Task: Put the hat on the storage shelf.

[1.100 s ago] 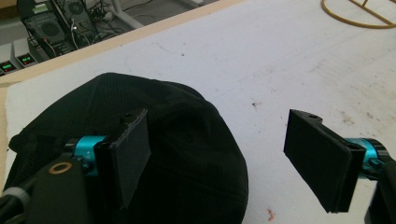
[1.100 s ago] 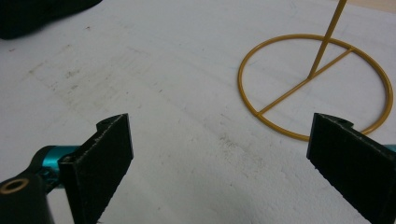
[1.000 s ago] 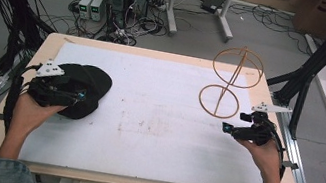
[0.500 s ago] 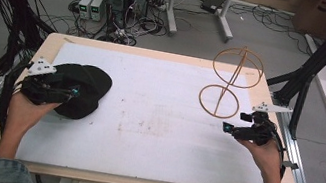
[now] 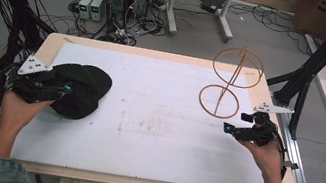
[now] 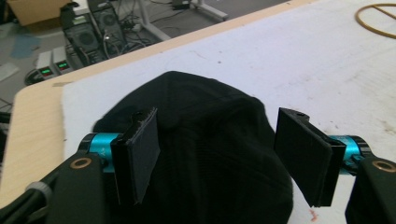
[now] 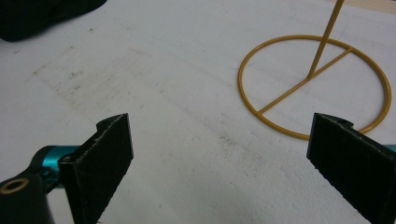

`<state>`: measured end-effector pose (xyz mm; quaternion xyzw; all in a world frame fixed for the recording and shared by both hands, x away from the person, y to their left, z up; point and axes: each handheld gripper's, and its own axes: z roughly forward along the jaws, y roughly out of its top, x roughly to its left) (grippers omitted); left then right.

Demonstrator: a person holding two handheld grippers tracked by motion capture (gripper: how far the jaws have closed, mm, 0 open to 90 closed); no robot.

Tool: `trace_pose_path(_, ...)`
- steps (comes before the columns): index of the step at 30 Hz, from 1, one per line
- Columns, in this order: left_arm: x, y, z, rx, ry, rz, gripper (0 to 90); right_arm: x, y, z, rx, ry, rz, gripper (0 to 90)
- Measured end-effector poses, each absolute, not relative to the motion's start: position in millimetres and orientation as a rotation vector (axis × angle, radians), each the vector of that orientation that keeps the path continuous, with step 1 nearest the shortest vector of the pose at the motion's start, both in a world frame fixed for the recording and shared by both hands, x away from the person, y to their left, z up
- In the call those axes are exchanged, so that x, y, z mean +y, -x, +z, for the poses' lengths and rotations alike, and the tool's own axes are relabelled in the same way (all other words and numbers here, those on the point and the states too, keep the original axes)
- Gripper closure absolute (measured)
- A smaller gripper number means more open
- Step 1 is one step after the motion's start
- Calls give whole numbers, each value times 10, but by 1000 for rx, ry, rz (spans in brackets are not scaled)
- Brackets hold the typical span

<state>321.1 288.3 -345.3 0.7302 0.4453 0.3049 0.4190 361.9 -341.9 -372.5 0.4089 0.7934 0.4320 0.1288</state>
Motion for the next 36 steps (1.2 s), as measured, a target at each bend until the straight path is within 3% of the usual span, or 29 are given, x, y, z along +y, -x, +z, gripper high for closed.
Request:
trace_pose_path(15, 3091, -3270, -3704, 1221, -1815, 828, 330, -3410, -3640, -3733, 2312, -1187, 1256, 66)
trace_pose_path(21, 3120, -3289, -3735, 1218, -1819, 817, 449, -3431, -3620, -3726, 2303, -1190, 1259, 66)
trace_pose_path(27, 3071, -3280, -3760, 1203, -1840, 811, 634, -3438, -3608, -3725, 2304, -1198, 1257, 66)
trace_pose_path(36, 3099, -3269, -3770, 1149, -1830, 789, 802, -3441, -3603, -3729, 2306, -1200, 1253, 66)
